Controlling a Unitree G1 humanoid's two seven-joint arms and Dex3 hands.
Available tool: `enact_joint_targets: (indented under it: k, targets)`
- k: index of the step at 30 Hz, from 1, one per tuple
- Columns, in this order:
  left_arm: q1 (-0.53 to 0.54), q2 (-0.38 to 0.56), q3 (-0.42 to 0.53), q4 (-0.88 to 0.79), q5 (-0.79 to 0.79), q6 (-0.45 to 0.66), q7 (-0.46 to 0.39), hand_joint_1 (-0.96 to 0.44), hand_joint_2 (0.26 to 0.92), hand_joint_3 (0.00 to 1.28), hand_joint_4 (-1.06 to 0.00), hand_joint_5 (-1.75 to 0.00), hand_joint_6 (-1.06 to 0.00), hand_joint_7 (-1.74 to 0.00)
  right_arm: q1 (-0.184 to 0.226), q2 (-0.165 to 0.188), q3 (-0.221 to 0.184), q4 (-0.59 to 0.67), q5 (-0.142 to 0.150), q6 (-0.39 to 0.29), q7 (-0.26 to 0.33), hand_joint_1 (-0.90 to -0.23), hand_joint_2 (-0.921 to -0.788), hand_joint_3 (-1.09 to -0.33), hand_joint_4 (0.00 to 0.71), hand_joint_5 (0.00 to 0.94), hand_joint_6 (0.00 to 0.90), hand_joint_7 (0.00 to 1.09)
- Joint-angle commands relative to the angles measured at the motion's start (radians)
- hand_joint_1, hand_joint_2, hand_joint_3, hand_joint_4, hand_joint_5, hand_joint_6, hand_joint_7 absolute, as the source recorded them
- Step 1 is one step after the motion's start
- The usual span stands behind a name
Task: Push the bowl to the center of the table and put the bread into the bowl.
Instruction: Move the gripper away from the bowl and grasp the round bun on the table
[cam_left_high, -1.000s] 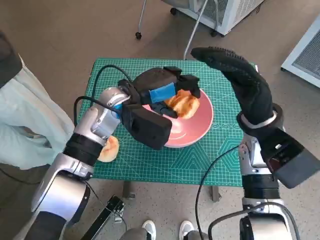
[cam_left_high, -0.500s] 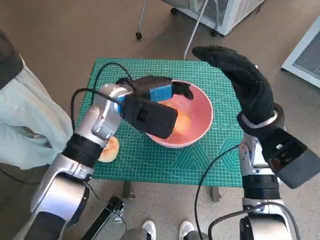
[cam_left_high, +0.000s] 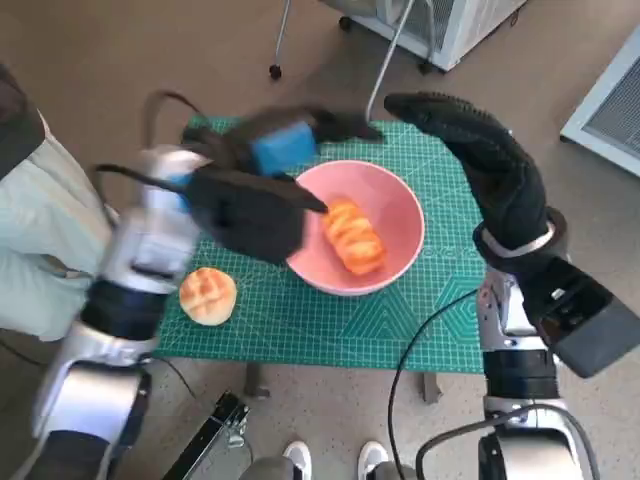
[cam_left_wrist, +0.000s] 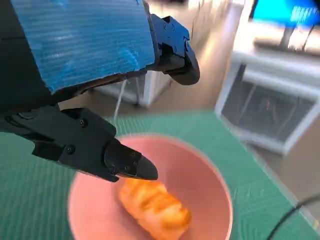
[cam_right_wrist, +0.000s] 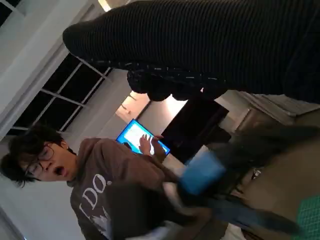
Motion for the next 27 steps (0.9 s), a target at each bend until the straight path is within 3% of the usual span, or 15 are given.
enact_joint_targets:
  k: [1,12,27]
  targets:
    - [0.1,0.088,0.073,-0.183,-0.048,0.054,-0.042,-0.14,0.82,0.02,-0.38,-0.03,-0.35,-0.42,0.023,0.005,0.0,-0.004,0.004,0.011,0.006,-0.701,-0.921,-0.81,0.237,0.024,-0.001,0.77]
    - [0.329,0.29,0.241,-0.398,-0.184,0.086,-0.149,-0.11,0.824,0.01,-0.37,0.0,-0.39,-0.31,0.029,0.02,0.001,-0.021,0.01,0.03,0.0,-0.701,-0.921,-0.801,0.233,0.026,-0.001,0.77]
    - [0.628,0.448,0.306,-0.45,-0.196,0.011,-0.184,-0.1,0.83,0.0,-0.3,0.0,-0.39,-0.13,0.021,0.028,-0.002,-0.009,0.021,0.034,0.019,-0.701,-0.921,-0.805,0.239,0.037,-0.001,0.78]
